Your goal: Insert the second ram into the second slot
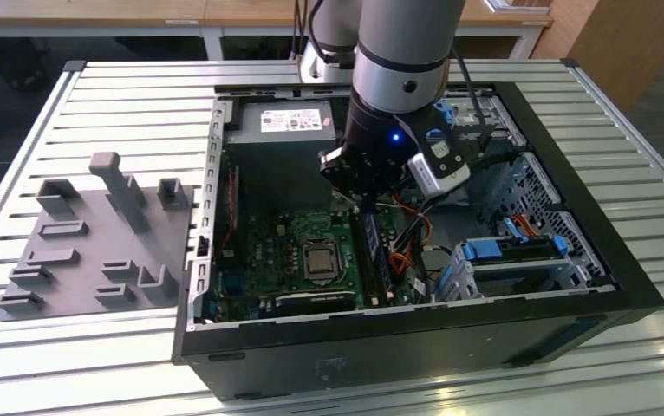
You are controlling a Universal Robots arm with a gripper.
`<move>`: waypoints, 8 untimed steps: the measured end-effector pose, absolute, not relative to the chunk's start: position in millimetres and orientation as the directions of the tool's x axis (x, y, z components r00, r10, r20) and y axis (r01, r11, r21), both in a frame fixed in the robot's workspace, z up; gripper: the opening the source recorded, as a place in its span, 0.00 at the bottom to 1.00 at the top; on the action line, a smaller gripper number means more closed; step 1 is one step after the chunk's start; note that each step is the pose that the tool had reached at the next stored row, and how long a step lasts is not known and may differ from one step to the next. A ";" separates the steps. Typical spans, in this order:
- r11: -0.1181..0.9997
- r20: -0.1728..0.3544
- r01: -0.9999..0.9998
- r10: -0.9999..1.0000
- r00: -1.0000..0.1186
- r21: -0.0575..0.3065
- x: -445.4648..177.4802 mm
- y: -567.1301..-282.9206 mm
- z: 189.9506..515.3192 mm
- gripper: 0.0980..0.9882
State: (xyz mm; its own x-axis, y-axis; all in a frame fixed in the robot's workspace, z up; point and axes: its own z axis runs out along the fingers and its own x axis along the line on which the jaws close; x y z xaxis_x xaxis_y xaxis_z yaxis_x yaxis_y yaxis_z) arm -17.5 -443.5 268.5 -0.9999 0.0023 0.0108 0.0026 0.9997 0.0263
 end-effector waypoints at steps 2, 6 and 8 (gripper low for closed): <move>1.000 0.011 0.003 0.002 -1.000 0.026 -17.5 -443.7 266.2 0.04; 1.000 0.011 0.003 0.002 -1.000 0.026 -17.4 -443.8 263.7 0.04; 1.000 0.011 0.003 0.002 -1.000 0.026 -17.3 -443.9 263.1 0.04</move>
